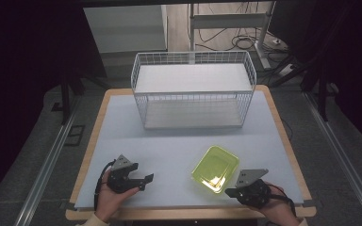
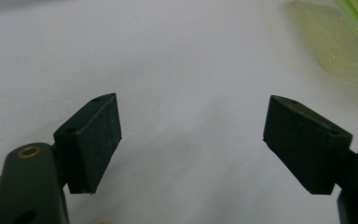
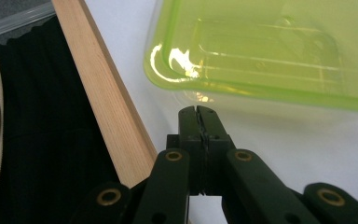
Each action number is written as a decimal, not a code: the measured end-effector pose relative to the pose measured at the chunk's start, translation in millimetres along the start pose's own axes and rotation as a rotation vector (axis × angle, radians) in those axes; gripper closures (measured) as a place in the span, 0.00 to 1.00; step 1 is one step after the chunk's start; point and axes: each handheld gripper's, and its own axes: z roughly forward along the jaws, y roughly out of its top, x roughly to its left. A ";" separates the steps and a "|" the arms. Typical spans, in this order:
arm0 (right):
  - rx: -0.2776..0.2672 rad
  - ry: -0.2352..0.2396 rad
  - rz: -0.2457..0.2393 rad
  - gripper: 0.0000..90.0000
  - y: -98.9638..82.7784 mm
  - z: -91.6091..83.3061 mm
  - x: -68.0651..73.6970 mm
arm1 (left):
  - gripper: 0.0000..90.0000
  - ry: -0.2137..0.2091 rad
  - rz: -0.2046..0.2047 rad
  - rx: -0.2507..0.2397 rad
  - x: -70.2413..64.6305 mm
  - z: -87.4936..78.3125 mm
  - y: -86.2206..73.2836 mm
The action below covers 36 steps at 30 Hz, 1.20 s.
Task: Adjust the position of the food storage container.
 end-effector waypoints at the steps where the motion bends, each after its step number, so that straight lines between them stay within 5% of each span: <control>1: 0.000 0.001 -0.003 1.00 1.4 1.2 1.5 | 0.21 0.001 0.005 0.000 0.1 -0.1 0.0; 11: 0.026 0.002 -0.042 1.00 14.7 13.6 10.0 | 0.21 -0.003 0.002 -0.003 -1.4 -0.4 0.4; 36: -0.048 -0.070 0.020 1.00 41.2 49.7 23.2 | 0.21 -0.012 0.008 0.002 -2.9 1.5 0.9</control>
